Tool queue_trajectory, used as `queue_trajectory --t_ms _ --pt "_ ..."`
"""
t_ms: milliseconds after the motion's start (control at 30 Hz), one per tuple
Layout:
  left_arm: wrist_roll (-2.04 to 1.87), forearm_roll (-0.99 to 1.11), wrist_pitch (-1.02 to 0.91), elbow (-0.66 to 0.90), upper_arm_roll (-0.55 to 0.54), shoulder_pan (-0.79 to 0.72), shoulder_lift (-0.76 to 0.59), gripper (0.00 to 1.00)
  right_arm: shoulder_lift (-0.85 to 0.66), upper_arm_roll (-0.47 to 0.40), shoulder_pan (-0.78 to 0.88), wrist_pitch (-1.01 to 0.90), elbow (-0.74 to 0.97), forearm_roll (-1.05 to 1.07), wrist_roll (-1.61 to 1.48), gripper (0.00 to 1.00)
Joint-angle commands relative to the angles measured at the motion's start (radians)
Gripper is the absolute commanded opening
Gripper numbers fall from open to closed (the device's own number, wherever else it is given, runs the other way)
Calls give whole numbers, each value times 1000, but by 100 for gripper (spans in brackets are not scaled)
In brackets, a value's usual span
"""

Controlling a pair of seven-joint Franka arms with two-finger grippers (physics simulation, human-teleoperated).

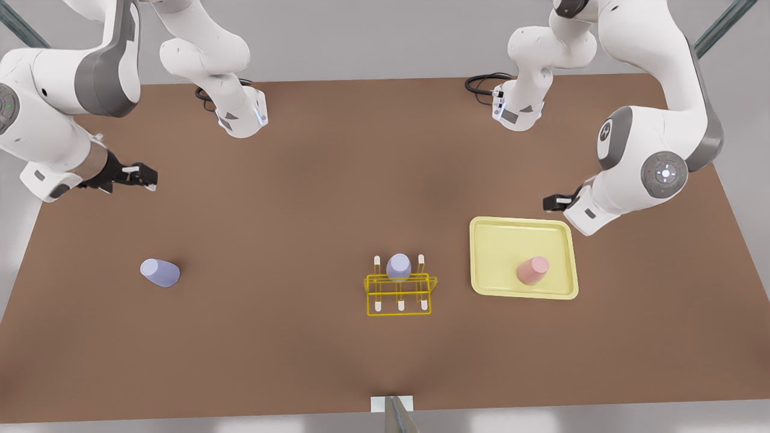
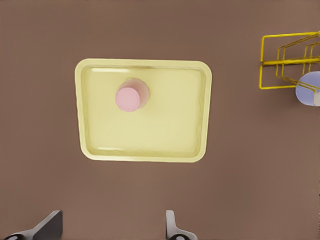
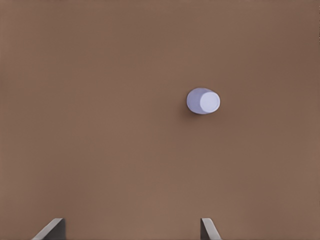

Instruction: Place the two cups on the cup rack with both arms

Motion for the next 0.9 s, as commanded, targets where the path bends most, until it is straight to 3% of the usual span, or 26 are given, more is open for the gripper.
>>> queue_trajectory --t_ms 0,100,133,233,467,767,867 --pt "-12 -13 60 0 0 0 0 100 2 -7 -27 54 1 -2 -37 100" --pt "-7 -44 262 -44 5 20 101 100 122 -20 -53 108 34 -53 -126 100" --pt "0 -44 429 -151 15 20 116 100 209 -22 -98 168 45 -80 -189 100" --pt "14 -47 691 -340 38 20 136 100 395 -20 -201 260 122 -40 -250 100" --pt "92 -47 860 -487 54 20 165 100 531 -14 -248 530 36 104 -359 100" --pt "92 -46 981 -487 52 20 236 100 564 -11 -259 788 -93 184 -534 100" --pt "92 -44 1001 -486 52 19 256 100 565 -11 -259 794 -128 185 -534 100"
